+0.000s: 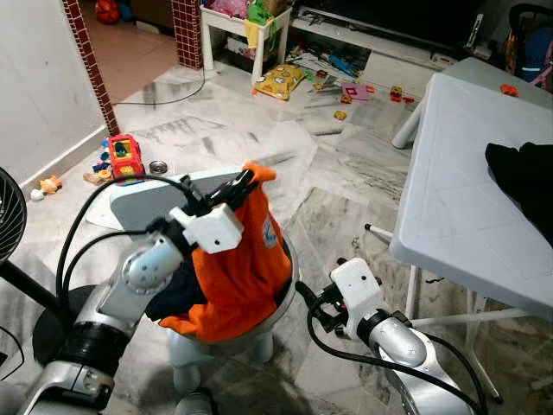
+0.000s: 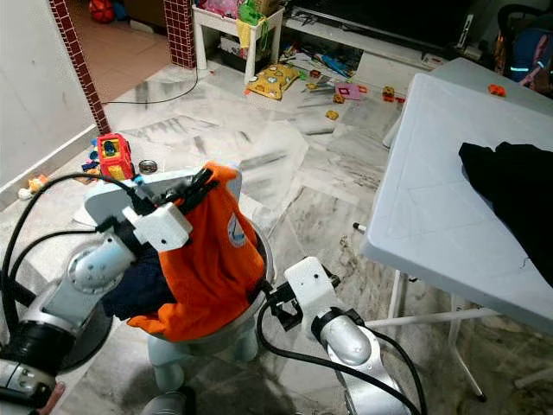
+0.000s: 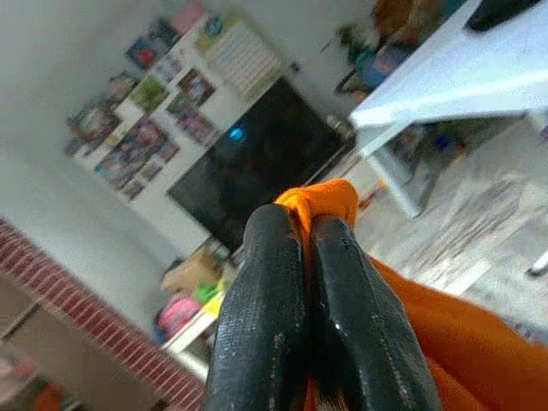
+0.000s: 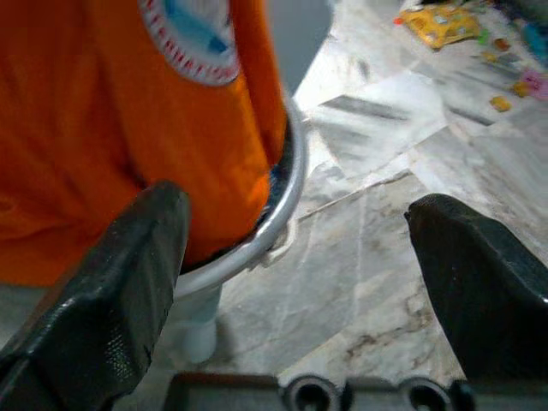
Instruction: Hang hanger
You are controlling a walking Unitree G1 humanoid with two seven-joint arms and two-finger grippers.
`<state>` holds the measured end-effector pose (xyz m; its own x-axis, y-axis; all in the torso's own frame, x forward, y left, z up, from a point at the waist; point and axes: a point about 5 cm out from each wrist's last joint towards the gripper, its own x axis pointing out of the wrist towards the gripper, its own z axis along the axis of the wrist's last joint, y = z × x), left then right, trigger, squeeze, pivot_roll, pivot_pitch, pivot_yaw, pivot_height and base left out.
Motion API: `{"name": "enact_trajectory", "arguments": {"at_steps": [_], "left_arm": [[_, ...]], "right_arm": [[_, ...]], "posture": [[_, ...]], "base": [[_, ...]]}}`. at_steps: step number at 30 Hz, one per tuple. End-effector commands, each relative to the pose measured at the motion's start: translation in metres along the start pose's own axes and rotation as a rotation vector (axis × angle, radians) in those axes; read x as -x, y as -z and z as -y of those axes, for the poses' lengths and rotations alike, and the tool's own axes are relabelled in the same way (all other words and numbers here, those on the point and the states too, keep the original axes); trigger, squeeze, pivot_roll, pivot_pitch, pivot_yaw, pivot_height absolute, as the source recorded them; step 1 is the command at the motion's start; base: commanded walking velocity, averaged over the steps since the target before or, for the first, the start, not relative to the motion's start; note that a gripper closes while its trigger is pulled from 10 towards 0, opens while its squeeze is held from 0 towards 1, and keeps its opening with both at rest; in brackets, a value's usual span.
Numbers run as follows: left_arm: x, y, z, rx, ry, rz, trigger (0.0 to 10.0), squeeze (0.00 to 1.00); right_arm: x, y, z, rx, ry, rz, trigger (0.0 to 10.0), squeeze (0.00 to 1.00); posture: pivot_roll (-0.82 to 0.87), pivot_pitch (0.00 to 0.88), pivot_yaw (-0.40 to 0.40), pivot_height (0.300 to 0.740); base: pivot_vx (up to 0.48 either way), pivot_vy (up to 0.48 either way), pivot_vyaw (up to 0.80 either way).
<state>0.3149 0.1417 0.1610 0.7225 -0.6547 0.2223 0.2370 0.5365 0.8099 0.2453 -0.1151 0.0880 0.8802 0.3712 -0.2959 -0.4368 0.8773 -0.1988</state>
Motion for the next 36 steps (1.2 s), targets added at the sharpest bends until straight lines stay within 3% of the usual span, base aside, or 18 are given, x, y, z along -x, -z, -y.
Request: {"name": "enact_trajectory", "arguments": {"at_steps": [1,6,7,8,11,13,15,17,18,21,22,23,24,25,29,36], "left_arm": [[-0.009,-0.005,-0.008,-0.063,-0.043,0.024,0.0,0.0],[-0.024,-0.014,-0.006,-0.082,-0.068,0.073,0.0,0.0],[-0.028,-0.015,-0.001,-0.051,-0.045,0.083,0.0,0.0],[-0.035,-0.019,0.017,0.06,0.049,0.096,0.1,0.0],[-0.04,-0.018,0.038,0.138,0.145,0.056,0.3,0.0],[-0.039,-0.011,0.051,0.213,0.2,-0.014,1.2,0.0],[-0.039,-0.01,0.053,0.229,0.204,-0.028,1.7,0.0],[-0.034,-0.001,0.061,0.312,0.228,-0.11,1.9,0.0],[-0.03,0.004,0.063,0.349,0.222,-0.147,4.1,0.0],[-0.019,0.016,0.07,0.472,0.22,-0.263,4.2,0.0],[-0.014,0.021,0.074,0.512,0.224,-0.328,6.5,0.0],[-0.014,0.021,0.074,0.512,0.224,-0.328,6.5,0.0],[-0.005,0.029,0.086,0.648,0.239,-0.453,10.0,0.0],[0.003,0.032,0.095,0.74,0.263,-0.536,10.0,0.0],[0.023,0.034,0.111,0.758,0.351,-0.644,10.0,0.0],[0.055,0.043,0.112,0.9,0.312,-0.872,10.0,0.0]], "right_arm": [[0.0,-0.001,0.015,-0.018,0.088,0.013,10.0,0.0],[-0.003,-0.009,0.035,-0.071,0.215,0.06,10.0,0.0],[-0.003,-0.01,0.038,-0.079,0.23,0.065,10.0,0.0],[-0.004,-0.01,0.042,-0.086,0.25,0.069,10.0,0.0],[-0.003,-0.009,0.044,-0.079,0.259,0.067,10.0,0.0],[-0.003,-0.009,0.045,-0.078,0.266,0.068,10.0,0.0],[-0.002,-0.009,0.045,-0.078,0.267,0.069,10.0,0.0],[0.001,-0.007,0.046,-0.08,0.273,0.066,10.0,0.0],[0.002,-0.006,0.045,-0.081,0.272,0.061,10.0,0.0],[0.004,-0.002,0.042,-0.082,0.263,0.049,10.0,0.0],[0.005,-0.002,0.04,-0.08,0.252,0.046,10.0,0.0],[0.005,-0.002,0.04,-0.08,0.252,0.046,10.0,0.0],[0.006,-0.001,0.039,-0.078,0.243,0.042,10.0,0.0],[0.006,-0.001,0.039,-0.076,0.238,0.039,10.0,0.0],[0.006,-0.002,0.04,-0.071,0.23,0.038,10.0,0.0],[0.006,0.0,0.037,-0.066,0.205,0.026,10.0,0.0]], "posture": [[0.13,0.04,-0.1,0.74],[0.12,0.0,-0.086,0.74],[0.12,0.0,-0.084,0.74],[0.12,0.0,-0.078,0.74],[0.11,0.0,-0.069,0.74],[0.1,0.0,-0.062,0.74],[0.09,0.0,-0.059,0.74],[0.09,0.0,-0.06,0.74],[0.09,0.0,-0.063,0.74],[0.09,0.0,-0.067,0.74],[0.09,0.0,-0.074,0.74],[0.09,0.0,-0.074,0.74],[0.09,0.0,-0.079,0.74],[0.09,0.0,-0.084,0.74],[0.09,0.0,-0.093,0.74],[0.1,0.015,-0.102,0.74]], "base": [[0.0,0.0,0.0],[0.0,0.0,0.0],[0.0,0.0,0.0],[0.0,0.0,0.0],[0.0,0.0,0.0],[0.0,0.0,0.0],[0.0,0.0,0.0],[0.0,0.0,0.0],[0.0,0.0,0.0],[0.0,0.0,0.0],[0.0,0.0,0.0],[0.0,0.0,0.0],[0.0,0.0,0.0],[0.0,0.0,0.0],[0.0,0.0,0.0],[0.0,0.0,0.0]]}}
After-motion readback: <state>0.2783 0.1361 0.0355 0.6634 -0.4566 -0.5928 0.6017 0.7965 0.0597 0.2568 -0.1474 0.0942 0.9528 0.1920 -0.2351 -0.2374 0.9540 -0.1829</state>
